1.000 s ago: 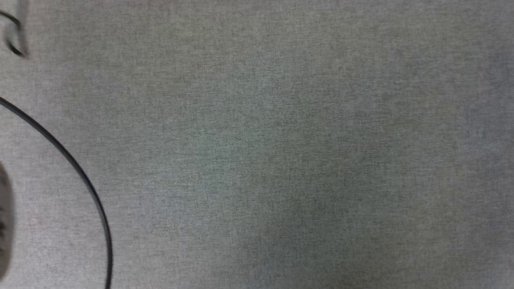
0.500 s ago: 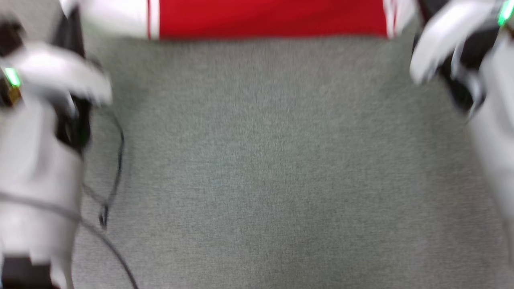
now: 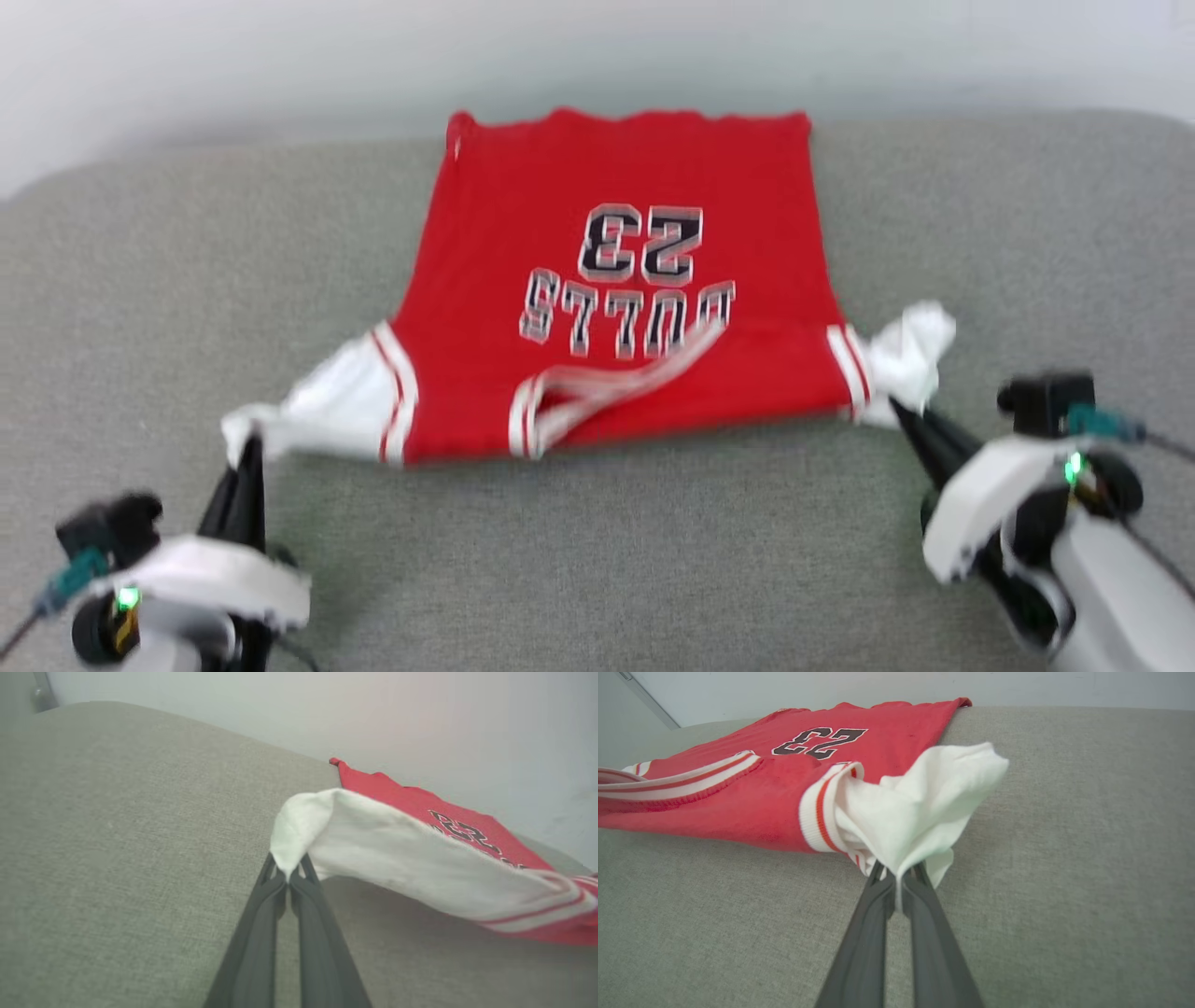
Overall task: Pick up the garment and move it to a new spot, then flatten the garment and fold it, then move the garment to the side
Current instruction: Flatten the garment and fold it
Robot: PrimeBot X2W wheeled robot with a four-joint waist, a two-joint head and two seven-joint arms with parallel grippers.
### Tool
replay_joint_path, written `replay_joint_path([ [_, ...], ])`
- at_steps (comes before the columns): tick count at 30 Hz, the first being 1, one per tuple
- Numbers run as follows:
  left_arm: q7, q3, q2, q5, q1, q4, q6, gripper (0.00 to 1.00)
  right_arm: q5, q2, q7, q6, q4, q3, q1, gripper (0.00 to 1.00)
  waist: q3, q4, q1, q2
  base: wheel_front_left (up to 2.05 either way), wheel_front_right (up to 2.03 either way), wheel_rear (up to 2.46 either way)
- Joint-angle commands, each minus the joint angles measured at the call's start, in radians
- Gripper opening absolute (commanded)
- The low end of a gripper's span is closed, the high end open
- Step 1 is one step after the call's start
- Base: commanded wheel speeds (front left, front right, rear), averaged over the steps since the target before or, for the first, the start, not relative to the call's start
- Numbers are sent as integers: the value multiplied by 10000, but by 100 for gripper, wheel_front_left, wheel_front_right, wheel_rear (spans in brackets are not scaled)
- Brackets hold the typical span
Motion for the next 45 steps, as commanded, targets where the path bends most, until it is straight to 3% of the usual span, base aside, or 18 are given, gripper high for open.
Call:
replay_joint_path([
  [1,-59,51,-6,-10,624,-309,155,0,155,-54,-23,-10,-188,-148,724,0,-699,-12,3,0,0,0,0],
  [10,510,-276,-57,338,3302,-2270,1015,0,-216,277,29,-10,-1197,-1128,3733,2,-1331,87,3,0,0,0,0],
  [11,630,-357,-76,427,3705,-2646,1210,0,-497,413,111,-10,-1308,-1391,4256,17,-1368,109,3,0,0,0,0],
  [12,630,-357,-76,427,3705,-2646,1210,0,-497,413,111,-10,-1308,-1391,4256,17,-1368,109,3,0,0,0,0],
  [14,765,-540,-102,568,4085,-3122,1377,0,-832,691,271,-10,-1428,-1807,4849,42,-1386,172,3,0,0,0,0],
  [15,810,-614,-120,586,4147,-3241,1403,0,-917,809,340,-10,-1482,-1914,4973,85,-1383,191,3,0,0,0,0],
  [16,837,-665,-152,607,4181,-3369,1414,0,-1016,884,360,-9,-1555,-2012,5059,100,-1373,211,3,0,0,0,0],
  [21,826,-897,-151,846,4164,-3798,1474,0,-1123,1139,314,-9,-2190,-2370,5179,100,-1314,347,3,0,0,0,0],
  [26,748,-1101,-204,1056,3985,-4316,1541,0,-1093,1206,113,-7,-3288,-3438,4976,100,-1173,596,3,0,0,0,0],
  [32,731,-1315,-231,1276,3617,-5081,1578,0,-1051,766,902,-7,-3543,-4908,3529,100,-519,1104,3,0,0,0,0],
  [39,529,-1647,-410,1499,2842,-5654,1374,0,-861,-73,2945,-7,-2537,-5430,694,100,793,1893,3,0,0,0,0],
  [45,326,-1950,-644,1587,2191,-5848,1080,0,-840,-765,5673,-7,-1275,-5302,-1640,100,1758,2554,3,0,0,0,0],
])
